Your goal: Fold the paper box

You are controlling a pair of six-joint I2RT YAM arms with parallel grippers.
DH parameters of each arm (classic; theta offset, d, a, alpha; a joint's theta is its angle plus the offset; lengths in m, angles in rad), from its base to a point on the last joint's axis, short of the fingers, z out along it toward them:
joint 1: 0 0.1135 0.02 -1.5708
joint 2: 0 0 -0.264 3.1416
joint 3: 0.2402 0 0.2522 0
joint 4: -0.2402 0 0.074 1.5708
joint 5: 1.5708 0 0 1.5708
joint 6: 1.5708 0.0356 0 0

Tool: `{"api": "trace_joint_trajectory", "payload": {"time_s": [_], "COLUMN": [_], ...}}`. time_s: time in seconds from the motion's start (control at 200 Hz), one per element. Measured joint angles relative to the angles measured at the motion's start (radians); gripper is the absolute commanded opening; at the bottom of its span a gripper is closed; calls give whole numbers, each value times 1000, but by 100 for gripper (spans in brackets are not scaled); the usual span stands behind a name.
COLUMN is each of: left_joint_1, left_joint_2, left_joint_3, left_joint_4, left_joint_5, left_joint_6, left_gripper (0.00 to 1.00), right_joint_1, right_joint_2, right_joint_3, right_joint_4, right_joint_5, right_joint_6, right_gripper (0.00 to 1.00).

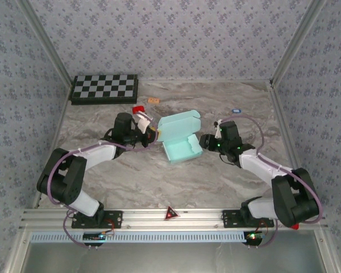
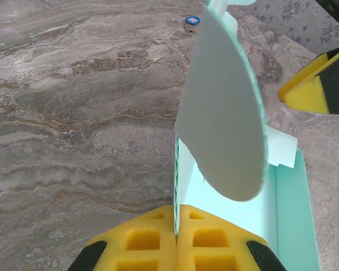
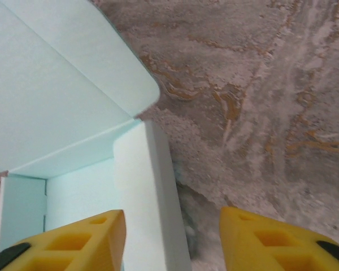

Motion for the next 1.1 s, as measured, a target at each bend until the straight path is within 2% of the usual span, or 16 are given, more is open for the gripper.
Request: {"api": "trace_joint_trajectory", "payload": {"time_s": [0.54, 1.099], "left_joint_1": [-6, -6], "left_joint_2": [0, 0], "left_joint_3": [0, 0], "left_joint_4": [-2, -10], "left_joint_5": [0, 1], "left_joint_6": [0, -3], "left_gripper": [0, 0], "right_joint_1": [44, 80], "right_joint_2": [155, 239], "right_joint_3": [-9, 1], "right_joint_4": [203, 223], "right_joint_5": [25, 64], "right_joint_6": [19, 6], "right_gripper": [45, 40]}}
